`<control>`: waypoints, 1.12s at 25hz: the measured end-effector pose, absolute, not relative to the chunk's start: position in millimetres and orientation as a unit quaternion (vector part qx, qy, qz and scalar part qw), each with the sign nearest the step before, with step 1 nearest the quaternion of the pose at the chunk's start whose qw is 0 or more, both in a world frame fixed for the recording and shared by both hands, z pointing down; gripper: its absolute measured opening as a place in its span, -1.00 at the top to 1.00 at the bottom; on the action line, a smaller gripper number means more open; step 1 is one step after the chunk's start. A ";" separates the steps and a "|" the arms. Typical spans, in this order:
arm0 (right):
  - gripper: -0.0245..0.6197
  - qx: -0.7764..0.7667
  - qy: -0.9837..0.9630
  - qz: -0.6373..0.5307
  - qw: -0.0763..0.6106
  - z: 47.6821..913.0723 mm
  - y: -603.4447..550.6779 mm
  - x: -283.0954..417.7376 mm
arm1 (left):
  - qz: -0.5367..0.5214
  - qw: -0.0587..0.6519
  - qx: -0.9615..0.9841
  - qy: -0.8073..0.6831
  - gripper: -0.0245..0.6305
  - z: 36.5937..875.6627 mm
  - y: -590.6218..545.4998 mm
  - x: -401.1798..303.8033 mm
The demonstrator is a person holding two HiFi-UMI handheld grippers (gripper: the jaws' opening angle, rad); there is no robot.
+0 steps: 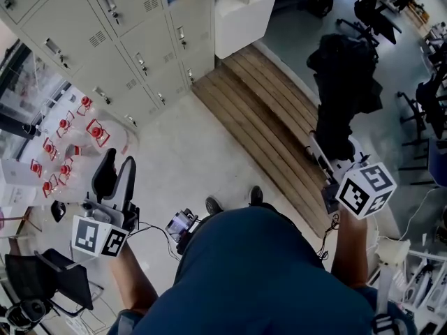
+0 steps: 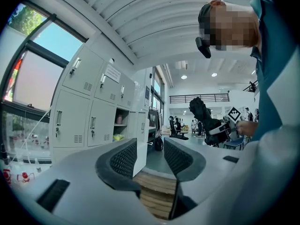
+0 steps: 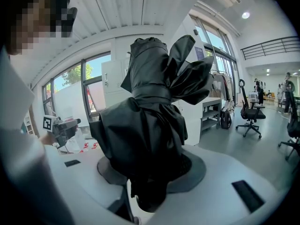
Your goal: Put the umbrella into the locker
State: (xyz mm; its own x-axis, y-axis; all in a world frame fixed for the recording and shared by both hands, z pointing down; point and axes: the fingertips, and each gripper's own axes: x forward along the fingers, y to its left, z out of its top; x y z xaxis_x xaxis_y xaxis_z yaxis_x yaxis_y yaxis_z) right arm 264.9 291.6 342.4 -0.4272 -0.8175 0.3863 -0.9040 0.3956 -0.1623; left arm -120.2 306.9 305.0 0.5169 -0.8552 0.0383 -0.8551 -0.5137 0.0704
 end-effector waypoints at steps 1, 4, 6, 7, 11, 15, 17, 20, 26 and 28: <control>0.34 0.522 -0.826 0.174 0.122 341.7 291.4 261.4 | -0.003 0.039 0.871 -0.489 0.33 304.8 306.6 -122.6; 0.34 0.526 -0.825 0.168 0.118 338.4 289.5 251.0 | -0.010 0.036 0.875 -0.483 0.41 303.7 305.1 -131.0; 0.34 0.527 -0.825 0.167 0.116 336.8 287.7 242.6 | -0.017 0.036 0.876 -0.482 0.47 303.9 304.0 -137.2; 0.34 0.526 -0.826 0.166 0.116 335.9 286.6 238.5 | -0.020 0.037 0.876 -0.481 0.49 303.9 304.3 -139.7; 0.34 0.522 -0.830 0.157 0.117 331.5 280.6 228.7 | -0.025 0.039 0.878 -0.477 0.64 305.5 303.7 -144.9; 0.34 0.512 -0.836 0.157 0.120 330.6 270.8 225.6 | -0.026 0.043 0.875 -0.482 0.79 305.7 301.3 -146.6; 0.34 0.507 -0.839 0.157 0.117 330.7 259.4 226.9 | -0.024 0.045 0.872 -0.486 0.83 306.8 296.3 -144.6; 0.34 0.494 -0.847 0.160 0.114 333.1 238.1 229.2 | -0.019 0.048 0.869 -0.493 0.86 307.8 289.0 -135.8; 0.34 0.473 -0.858 0.158 0.122 335.1 186.2 241.7 | -0.009 0.044 0.857 -0.513 0.87 301.7 259.6 -114.7; 0.34 0.467 -0.861 0.156 0.127 334.3 167.4 249.1 | -0.011 0.044 0.853 -0.519 0.87 298.4 246.9 -104.4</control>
State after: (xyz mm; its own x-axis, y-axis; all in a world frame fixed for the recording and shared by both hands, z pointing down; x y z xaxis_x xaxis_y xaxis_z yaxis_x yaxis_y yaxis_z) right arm 249.1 167.4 334.3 -0.5317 -0.7644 0.3646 -0.8437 0.5158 -0.1490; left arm -104.4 246.9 298.4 0.4600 -0.8875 0.0269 -0.8856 -0.4565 0.0855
